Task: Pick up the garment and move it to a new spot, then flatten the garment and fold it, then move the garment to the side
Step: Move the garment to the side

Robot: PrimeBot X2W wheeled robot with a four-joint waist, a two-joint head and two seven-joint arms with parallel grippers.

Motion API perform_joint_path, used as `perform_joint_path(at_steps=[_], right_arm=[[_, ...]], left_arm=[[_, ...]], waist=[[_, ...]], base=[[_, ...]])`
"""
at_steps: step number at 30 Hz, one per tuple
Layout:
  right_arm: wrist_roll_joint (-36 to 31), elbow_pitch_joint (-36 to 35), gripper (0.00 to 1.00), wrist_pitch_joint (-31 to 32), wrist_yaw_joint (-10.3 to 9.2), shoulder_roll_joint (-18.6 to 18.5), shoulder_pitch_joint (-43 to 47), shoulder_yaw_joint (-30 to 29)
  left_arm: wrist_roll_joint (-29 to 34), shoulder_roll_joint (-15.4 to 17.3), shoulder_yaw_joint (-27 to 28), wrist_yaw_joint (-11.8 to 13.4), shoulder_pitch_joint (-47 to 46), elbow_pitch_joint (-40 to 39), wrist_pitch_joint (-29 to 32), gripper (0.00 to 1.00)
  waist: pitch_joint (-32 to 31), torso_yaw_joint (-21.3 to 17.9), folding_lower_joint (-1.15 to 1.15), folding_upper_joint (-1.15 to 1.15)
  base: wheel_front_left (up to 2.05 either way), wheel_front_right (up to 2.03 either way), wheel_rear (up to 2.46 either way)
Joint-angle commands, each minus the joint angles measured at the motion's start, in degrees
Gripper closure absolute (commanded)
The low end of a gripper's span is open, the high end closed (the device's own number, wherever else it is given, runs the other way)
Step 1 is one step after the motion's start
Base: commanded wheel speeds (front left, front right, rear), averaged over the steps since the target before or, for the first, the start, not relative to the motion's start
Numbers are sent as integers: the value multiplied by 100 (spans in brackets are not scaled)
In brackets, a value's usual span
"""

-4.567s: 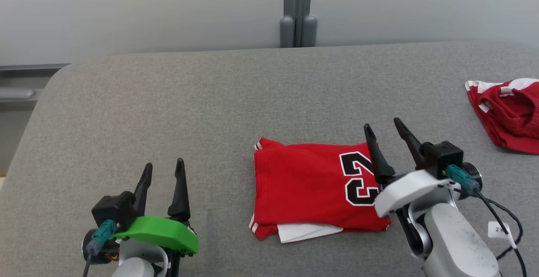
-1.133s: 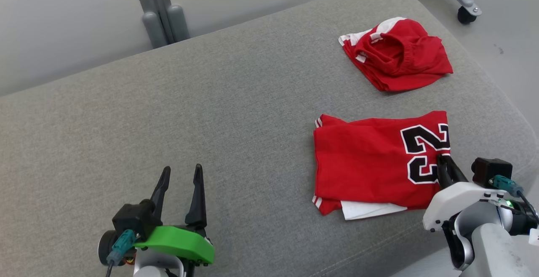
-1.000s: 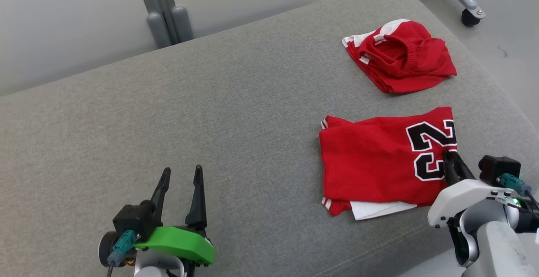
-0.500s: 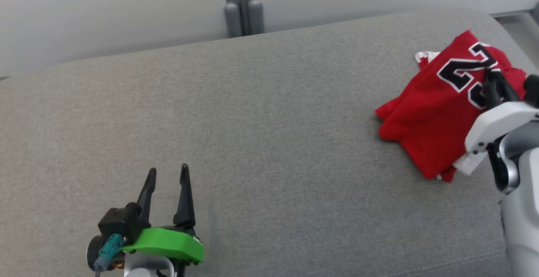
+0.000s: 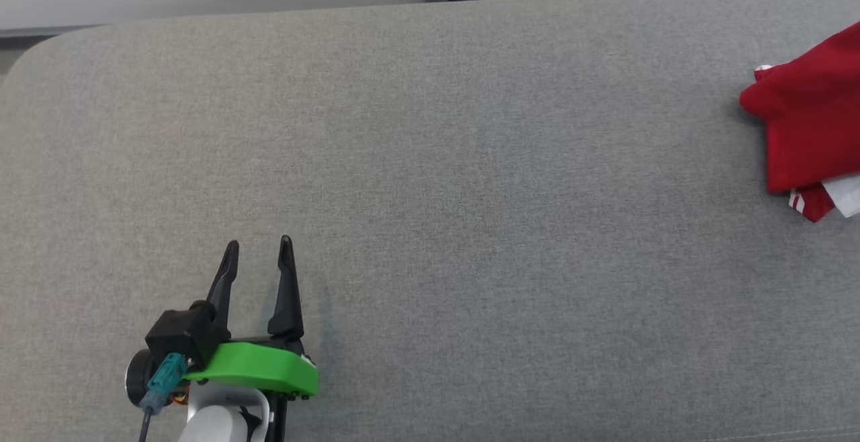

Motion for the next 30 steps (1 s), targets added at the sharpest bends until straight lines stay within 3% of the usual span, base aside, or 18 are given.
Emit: perform_joint_path(at_steps=[1,8,9,10,11,15,19,23,30], right_arm=[[-72,74,100,-28,-12,-174,-119,-75],[-352,674,100,-89,-12,-657,-447,-522],[-408,754,69,-124,-12,-674,-490,-641],[-505,827,18,-178,-12,-669,-549,-824],[-614,873,0,-223,-12,-658,-544,-945],[-962,853,0,-483,-12,-397,-315,-1489],[-1127,611,0,-630,-12,-38,-107,-1626],[-902,464,0,-768,-12,106,-2,-1313],[-356,276,0,-893,-12,205,36,-269]], left_arm=[[59,72,3,14,-138,-29,-24,0],[118,160,-20,35,-253,-106,33,0],[125,163,-26,39,-265,-115,39,0],[131,163,-35,44,-276,-124,39,0],[138,163,-47,47,-280,-121,44,0],[144,141,-83,69,-306,-104,41,0],[115,172,-82,80,-266,-82,45,0],[118,213,-85,94,-300,-110,71,0],[72,209,-127,49,-394,-68,92,0]], waist=[[253,185,0,0],[557,238,0,0],[581,237,0,0],[606,238,0,0],[616,240,0,0],[622,213,0,0],[587,113,0,0],[525,6,0,0],[297,-108,0,0]], base=[[0,0,0],[0,0,0],[0,0,0],[0,0,0],[0,0,0],[0,0,0],[0,0,0],[0,0,0],[0,0,0]])
